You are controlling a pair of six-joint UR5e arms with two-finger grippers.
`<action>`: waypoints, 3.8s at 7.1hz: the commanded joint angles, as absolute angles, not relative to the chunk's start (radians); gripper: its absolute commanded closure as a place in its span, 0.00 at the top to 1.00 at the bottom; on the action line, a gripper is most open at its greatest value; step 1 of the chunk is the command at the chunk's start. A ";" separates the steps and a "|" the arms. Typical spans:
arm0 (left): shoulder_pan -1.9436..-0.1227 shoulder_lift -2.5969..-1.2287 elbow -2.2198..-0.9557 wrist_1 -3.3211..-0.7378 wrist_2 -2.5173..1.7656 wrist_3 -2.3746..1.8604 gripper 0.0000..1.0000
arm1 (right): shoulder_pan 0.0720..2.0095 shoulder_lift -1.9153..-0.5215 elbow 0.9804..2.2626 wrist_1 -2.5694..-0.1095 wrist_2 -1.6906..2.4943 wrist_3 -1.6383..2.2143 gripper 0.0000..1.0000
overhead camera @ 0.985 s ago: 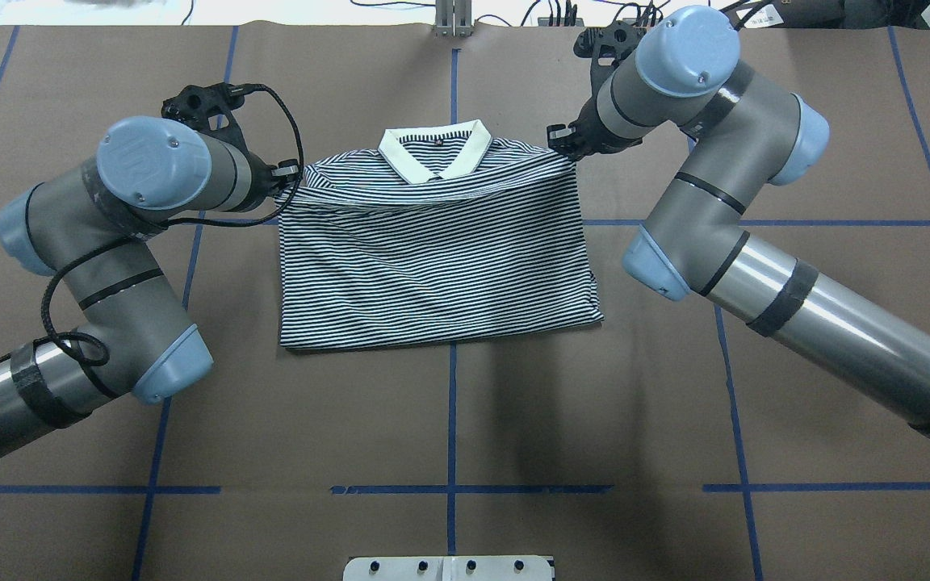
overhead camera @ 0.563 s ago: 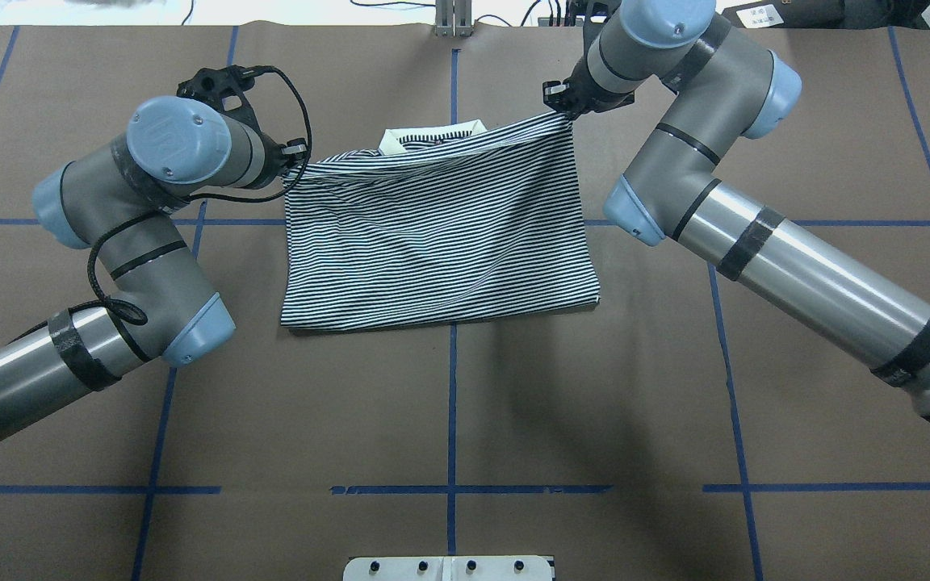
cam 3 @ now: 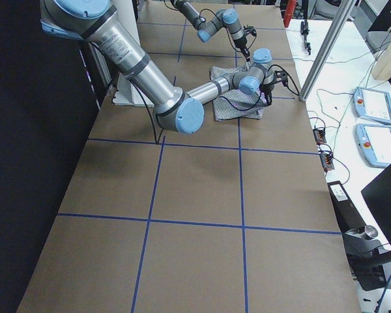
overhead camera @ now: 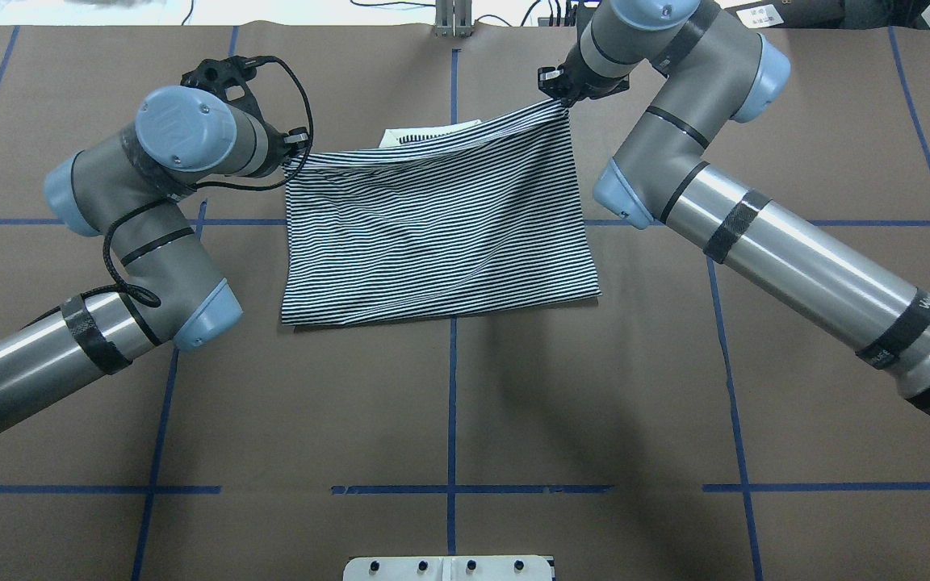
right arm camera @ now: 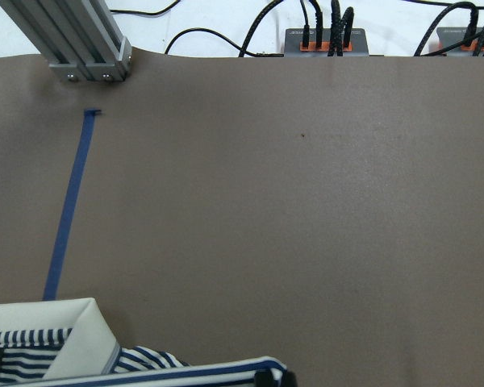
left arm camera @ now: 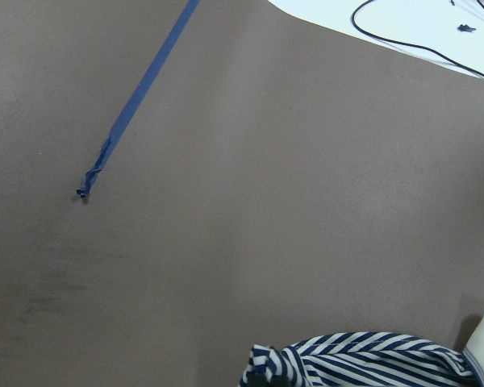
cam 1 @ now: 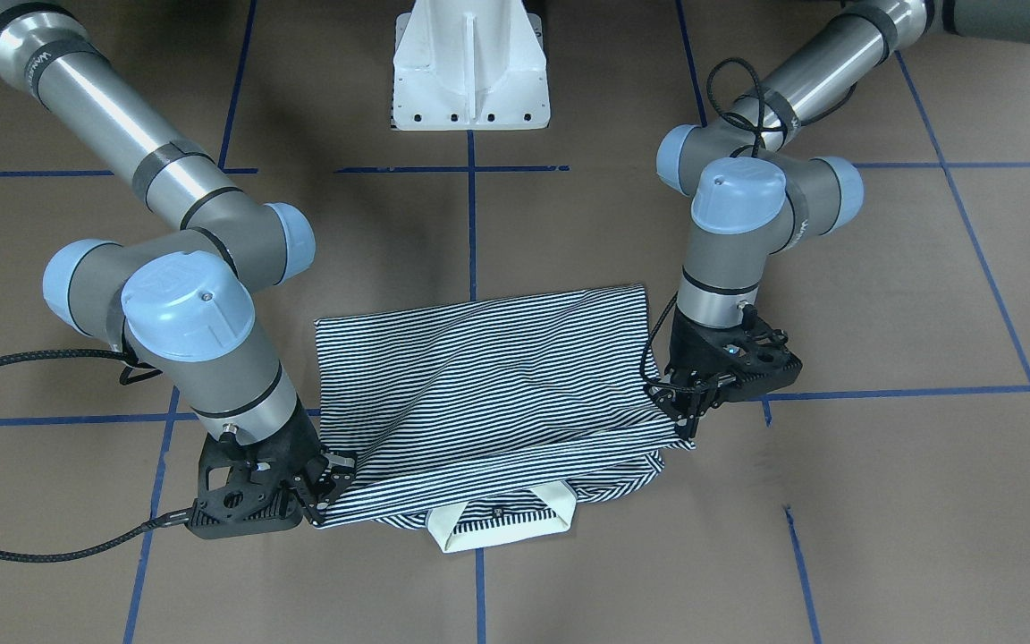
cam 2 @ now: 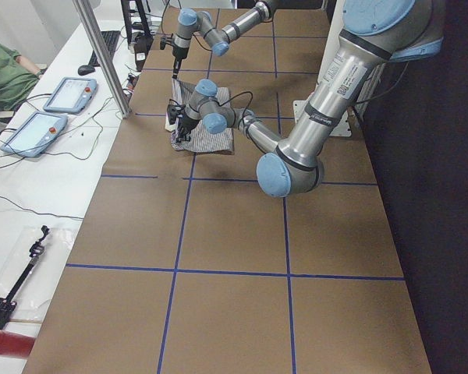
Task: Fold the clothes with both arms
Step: 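Lower the hem near the collar and open both grippers, then move the right gripper to the folded shirt's side edge, then drag the folded shirt with the right gripper while the left arm moves inward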
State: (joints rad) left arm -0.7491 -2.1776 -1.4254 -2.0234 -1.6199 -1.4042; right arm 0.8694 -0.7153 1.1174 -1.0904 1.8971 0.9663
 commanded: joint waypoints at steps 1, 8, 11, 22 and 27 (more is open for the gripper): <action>-0.744 -2.190 -1.425 -2.026 -1.620 -1.408 0.00 | 0.851 -0.725 1.118 -1.056 1.894 0.968 0.00; -0.770 -2.178 -1.434 -2.006 -1.623 -1.313 1.00 | 0.809 -0.938 1.350 -1.029 2.014 1.066 1.00; -0.767 -2.137 -1.555 -2.005 -1.624 -1.330 1.00 | 0.700 -1.087 1.521 -1.045 1.982 1.316 1.00; -0.764 -2.128 -1.600 -1.990 -1.624 -1.330 1.00 | 0.576 -1.239 1.662 -1.060 1.958 1.301 0.00; -0.744 -2.129 -1.605 -1.990 -1.626 -1.367 1.00 | 0.312 -1.584 2.045 -1.062 1.918 1.403 0.00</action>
State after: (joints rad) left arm -0.7547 -2.1291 -1.6045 -1.9895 -1.6258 -1.3452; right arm 0.3739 -1.5400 1.9880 -1.0613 1.9224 1.3583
